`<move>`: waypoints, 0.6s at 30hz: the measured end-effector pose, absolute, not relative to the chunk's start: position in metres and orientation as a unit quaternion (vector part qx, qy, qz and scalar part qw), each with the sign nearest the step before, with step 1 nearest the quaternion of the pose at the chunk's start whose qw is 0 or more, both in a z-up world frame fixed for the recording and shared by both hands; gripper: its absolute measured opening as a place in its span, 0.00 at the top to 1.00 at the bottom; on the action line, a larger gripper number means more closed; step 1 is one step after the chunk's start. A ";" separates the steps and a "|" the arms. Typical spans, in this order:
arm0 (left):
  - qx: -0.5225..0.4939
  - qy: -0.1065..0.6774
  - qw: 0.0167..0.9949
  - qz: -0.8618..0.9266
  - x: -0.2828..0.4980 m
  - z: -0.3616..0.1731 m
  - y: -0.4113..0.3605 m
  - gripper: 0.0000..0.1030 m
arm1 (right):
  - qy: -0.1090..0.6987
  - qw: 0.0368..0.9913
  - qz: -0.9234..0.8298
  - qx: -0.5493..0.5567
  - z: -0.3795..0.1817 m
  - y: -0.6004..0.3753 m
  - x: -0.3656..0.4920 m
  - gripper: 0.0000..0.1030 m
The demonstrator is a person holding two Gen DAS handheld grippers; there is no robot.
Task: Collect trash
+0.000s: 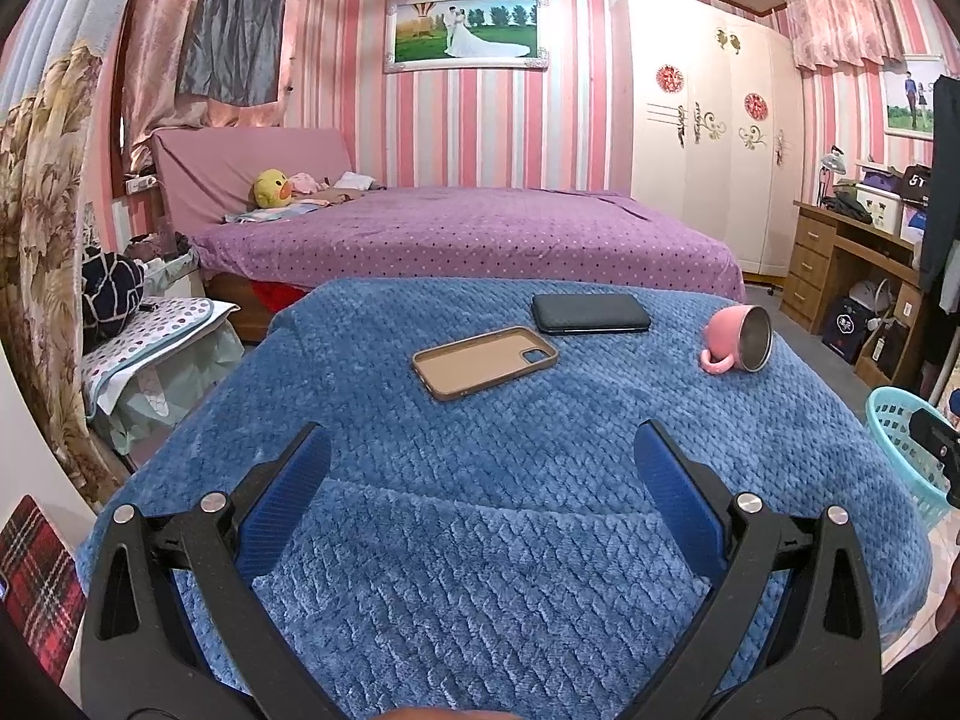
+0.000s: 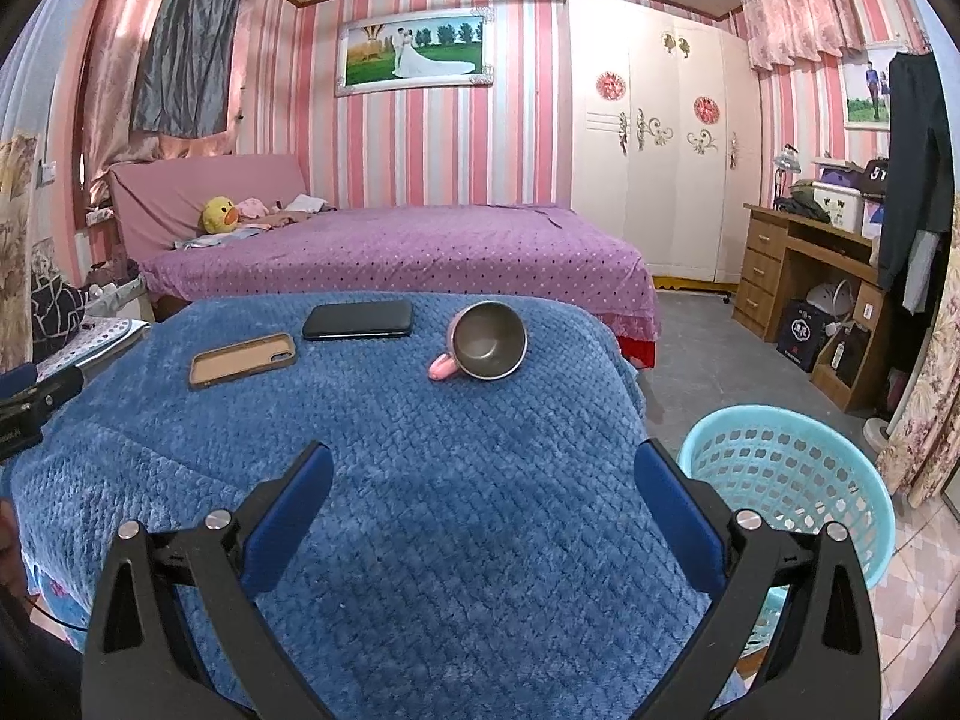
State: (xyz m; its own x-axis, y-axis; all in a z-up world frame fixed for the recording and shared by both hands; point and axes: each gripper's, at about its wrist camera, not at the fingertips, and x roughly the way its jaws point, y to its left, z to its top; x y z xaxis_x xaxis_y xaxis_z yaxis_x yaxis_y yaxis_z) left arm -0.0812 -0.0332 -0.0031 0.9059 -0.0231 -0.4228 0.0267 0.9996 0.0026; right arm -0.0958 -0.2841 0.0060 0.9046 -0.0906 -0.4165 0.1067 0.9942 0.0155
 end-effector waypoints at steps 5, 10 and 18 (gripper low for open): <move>0.005 0.218 0.976 -0.013 -0.081 -0.002 -0.032 0.05 | 0.215 0.975 -0.051 0.022 0.006 -0.285 -0.095 0.05; 0.006 0.221 0.975 -0.015 -0.079 -0.003 -0.032 0.05 | 0.219 0.974 -0.050 0.018 0.006 -0.284 -0.094 0.05; 0.008 0.223 0.975 -0.017 -0.078 -0.003 -0.032 0.05 | 0.219 0.974 -0.051 0.020 0.005 -0.285 -0.093 0.05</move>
State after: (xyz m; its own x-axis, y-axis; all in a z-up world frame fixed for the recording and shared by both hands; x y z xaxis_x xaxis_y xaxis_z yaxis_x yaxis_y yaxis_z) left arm -0.0776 -0.0323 -0.0033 0.8996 -0.0287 -0.4358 0.0358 0.9993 0.0080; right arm -0.0931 -0.2848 0.0052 0.8989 -0.0912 -0.4286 0.1091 0.9939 0.0173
